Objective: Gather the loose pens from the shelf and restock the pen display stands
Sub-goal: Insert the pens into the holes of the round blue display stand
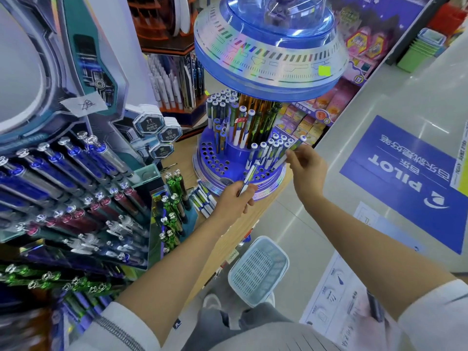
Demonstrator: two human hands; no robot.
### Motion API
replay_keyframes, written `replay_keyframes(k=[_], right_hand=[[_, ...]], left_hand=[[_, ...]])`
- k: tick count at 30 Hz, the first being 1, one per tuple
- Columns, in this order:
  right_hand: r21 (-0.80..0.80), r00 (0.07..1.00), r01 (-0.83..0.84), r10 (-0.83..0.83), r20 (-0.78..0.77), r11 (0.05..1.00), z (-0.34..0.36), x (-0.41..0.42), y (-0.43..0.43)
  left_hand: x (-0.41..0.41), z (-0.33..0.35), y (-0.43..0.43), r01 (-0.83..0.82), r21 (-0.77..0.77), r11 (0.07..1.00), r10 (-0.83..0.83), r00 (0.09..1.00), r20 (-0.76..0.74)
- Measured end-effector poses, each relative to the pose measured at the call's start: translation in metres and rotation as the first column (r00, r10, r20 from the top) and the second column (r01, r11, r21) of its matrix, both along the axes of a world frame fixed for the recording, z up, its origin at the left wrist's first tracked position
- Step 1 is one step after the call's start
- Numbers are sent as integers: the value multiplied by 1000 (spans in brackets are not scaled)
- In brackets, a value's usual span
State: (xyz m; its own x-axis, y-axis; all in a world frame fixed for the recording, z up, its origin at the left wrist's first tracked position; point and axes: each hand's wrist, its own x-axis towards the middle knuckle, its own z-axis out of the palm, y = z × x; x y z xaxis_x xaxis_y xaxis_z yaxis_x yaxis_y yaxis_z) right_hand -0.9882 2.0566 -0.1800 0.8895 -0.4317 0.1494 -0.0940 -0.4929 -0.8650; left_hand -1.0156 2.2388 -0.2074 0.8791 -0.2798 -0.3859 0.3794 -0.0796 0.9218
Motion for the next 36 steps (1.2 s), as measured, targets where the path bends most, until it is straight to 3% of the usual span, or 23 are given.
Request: replay_keyframes(k=[5, 10, 15, 20, 23, 26, 29, 32, 33, 36], right_hand=[[-103, 1000, -9, 10, 7, 995, -4, 0, 0], [12, 998, 33, -32, -47, 999, -9, -3, 8], [-80, 999, -14, 10, -52, 997, -10, 2, 13], [50, 991, 68, -62, -122, 996, -15, -3, 14], [175, 979, -145, 167, -120, 974, -14, -14, 15], [325, 872, -393, 461, -166, 860, -10, -25, 21], [367, 897, -349, 420, -135, 862, -5, -23, 18], [327, 971, -177, 218, -93, 928, 3, -19, 7], [284, 985, -123, 153, -85, 951, 6, -18, 4], [122, 994, -89, 97, -57, 988, 12, -15, 4]], left_hand=[[1, -4, 3, -9, 12, 1000, 9, 1000, 14], [3, -8, 4, -36, 38, 999, 35, 999, 30], [5, -15, 6, -51, 60, 997, 44, 993, 109], [5, -15, 9, -119, 118, 986, 89, 968, 236], [6, -16, 7, -129, 104, 986, 103, 968, 229], [7, -8, -2, -94, 123, 988, 63, 969, 237], [8, 0, -10, -136, 188, 973, 63, 935, 349], [13, -2, -8, -312, 524, 793, -84, 795, 601], [15, -3, -6, -333, 625, 706, -176, 773, 610], [20, -13, -1, -197, 827, 526, -378, 817, 435]])
